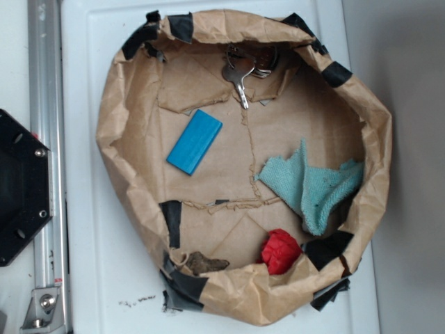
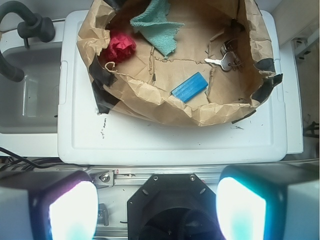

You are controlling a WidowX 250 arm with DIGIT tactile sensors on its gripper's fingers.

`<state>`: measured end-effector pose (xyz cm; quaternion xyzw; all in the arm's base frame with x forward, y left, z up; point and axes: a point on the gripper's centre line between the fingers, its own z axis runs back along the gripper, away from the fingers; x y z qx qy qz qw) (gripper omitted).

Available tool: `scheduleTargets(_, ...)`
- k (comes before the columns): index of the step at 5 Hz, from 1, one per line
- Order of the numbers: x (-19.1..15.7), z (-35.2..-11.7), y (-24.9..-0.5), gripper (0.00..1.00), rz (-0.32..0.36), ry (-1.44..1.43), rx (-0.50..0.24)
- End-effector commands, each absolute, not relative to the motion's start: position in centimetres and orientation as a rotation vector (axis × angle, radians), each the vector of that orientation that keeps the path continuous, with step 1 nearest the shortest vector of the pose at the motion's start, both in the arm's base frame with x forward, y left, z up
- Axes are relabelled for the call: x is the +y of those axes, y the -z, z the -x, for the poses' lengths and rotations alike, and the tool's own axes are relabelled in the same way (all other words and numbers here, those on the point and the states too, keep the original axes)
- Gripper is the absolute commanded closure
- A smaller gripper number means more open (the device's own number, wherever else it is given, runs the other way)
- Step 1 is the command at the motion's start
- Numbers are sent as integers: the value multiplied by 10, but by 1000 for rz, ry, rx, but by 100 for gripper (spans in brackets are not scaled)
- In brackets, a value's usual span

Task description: Grab the blue block.

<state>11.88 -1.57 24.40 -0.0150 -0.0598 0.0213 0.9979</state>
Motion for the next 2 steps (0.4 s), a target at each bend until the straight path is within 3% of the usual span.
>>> scheduleTargets(1, -16, -119, -244, 0, 30, -43, -120)
scheduleTargets(2, -3, -169, -194, 0, -7, -291, -144)
